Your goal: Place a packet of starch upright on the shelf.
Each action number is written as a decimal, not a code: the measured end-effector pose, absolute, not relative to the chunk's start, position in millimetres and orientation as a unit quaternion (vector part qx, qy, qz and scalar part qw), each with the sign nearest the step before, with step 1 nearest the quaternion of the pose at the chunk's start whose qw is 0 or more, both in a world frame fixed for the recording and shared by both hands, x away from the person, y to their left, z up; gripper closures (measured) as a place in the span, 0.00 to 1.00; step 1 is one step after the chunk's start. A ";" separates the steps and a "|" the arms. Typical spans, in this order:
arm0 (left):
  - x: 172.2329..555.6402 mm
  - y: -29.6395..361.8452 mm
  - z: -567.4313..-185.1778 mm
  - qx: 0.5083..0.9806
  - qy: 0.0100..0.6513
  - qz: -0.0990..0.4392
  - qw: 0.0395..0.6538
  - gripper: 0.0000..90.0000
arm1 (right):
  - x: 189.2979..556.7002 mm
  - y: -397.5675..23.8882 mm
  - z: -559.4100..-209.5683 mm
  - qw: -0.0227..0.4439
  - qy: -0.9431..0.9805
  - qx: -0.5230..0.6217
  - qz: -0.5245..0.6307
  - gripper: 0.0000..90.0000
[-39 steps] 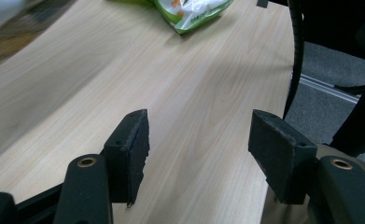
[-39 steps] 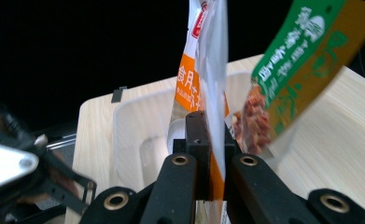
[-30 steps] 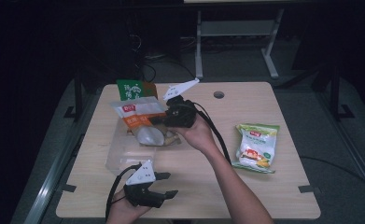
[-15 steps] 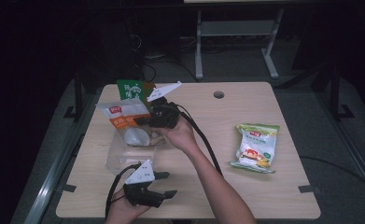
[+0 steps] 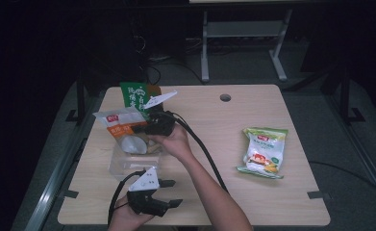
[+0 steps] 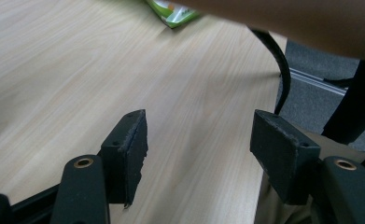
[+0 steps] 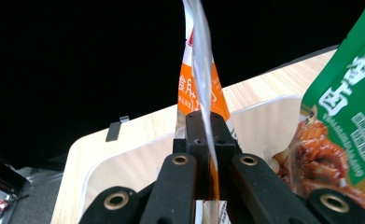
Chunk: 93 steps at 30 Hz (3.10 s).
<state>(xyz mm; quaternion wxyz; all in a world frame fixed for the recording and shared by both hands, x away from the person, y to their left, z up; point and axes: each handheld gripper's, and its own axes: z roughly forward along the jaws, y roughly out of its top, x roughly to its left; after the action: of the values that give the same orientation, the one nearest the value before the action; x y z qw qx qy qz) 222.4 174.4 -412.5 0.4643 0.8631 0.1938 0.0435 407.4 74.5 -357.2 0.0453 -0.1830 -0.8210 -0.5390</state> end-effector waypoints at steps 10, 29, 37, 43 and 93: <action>224.5 174.4 -413.4 0.864 0.194 0.044 0.462 0.41 | 407.1 78.9 -386.5 0.062 -0.806 -0.212 -0.550 1.00; 226.9 171.7 -415.7 0.867 0.198 0.049 0.454 0.40 | 411.5 58.5 -394.5 0.067 -0.824 -0.221 -0.518 0.83; 230.5 175.1 -414.1 0.865 0.208 0.055 0.453 0.38 | 408.4 40.6 -384.7 0.055 -0.831 -0.223 -0.507 0.75; 231.5 175.7 -414.7 0.863 0.219 0.062 0.451 0.34 | 403.8 28.8 -380.0 0.049 -0.839 -0.224 -0.493 0.73; 236.5 164.9 -418.5 0.869 0.215 0.051 0.443 0.29 | 369.0 -117.9 -386.4 0.017 -0.828 -0.294 -0.477 0.45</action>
<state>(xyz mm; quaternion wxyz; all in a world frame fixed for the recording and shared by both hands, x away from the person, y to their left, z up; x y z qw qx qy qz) 236.5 164.9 -418.5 0.4430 0.8689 0.2150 0.0509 369.0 -117.9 -386.4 0.0169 -0.2943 -0.8281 -0.4769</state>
